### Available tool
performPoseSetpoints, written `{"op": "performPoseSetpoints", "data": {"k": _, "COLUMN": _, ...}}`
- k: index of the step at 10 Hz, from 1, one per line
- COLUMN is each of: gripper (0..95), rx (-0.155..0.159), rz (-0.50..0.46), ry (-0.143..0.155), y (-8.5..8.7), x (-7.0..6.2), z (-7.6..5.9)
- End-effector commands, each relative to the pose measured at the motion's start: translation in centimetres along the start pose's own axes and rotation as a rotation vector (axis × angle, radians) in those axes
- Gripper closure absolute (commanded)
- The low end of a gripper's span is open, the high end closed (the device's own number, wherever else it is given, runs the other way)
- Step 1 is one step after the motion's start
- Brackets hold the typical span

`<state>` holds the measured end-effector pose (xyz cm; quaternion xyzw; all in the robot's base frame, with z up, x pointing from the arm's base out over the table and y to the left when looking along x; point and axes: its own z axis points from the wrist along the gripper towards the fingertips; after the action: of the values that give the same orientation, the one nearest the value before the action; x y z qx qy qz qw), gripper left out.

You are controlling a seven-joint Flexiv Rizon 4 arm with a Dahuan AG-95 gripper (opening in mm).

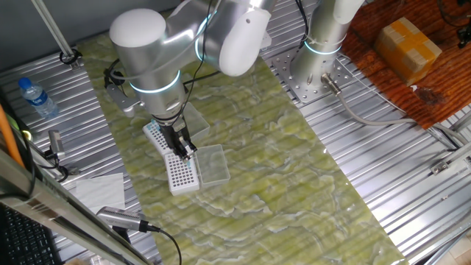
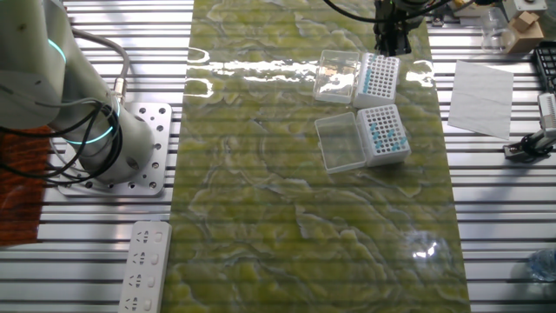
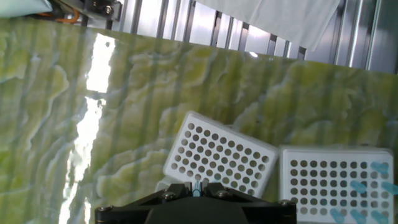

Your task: Transfer all medium pipette tips from one holder to another

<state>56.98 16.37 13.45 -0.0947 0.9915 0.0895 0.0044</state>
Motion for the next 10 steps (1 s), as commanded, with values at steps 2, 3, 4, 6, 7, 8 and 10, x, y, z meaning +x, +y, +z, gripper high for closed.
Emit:
{"op": "performPoseSetpoints", "data": {"k": 2, "gripper": 95.0, "rx": -0.003, "rz": 0.0, "ry": -0.002, "y": 0.0, "x": -0.1, "z": 0.4}}
{"op": "performPoseSetpoints", "data": {"k": 3, "gripper": 95.0, "rx": -0.003, "rz": 0.0, "ry": -0.003, "y": 0.0, "x": -0.1, "z": 0.5}}
{"op": "performPoseSetpoints", "data": {"k": 4, "gripper": 95.0, "rx": -0.003, "rz": 0.0, "ry": -0.003, "y": 0.0, "x": -0.1, "z": 0.5}}
{"op": "performPoseSetpoints", "data": {"k": 6, "gripper": 95.0, "rx": -0.002, "rz": -0.001, "ry": -0.003, "y": 0.0, "x": -0.1, "z": 0.9}}
{"op": "performPoseSetpoints", "data": {"k": 7, "gripper": 95.0, "rx": -0.002, "rz": -0.001, "ry": -0.003, "y": 0.0, "x": -0.2, "z": 1.0}}
{"op": "performPoseSetpoints", "data": {"k": 8, "gripper": 95.0, "rx": -0.002, "rz": -0.003, "ry": -0.003, "y": 0.0, "x": -0.2, "z": 1.1}}
{"op": "performPoseSetpoints", "data": {"k": 10, "gripper": 95.0, "rx": -0.001, "rz": -0.01, "ry": -0.003, "y": 0.0, "x": -0.2, "z": 1.2}}
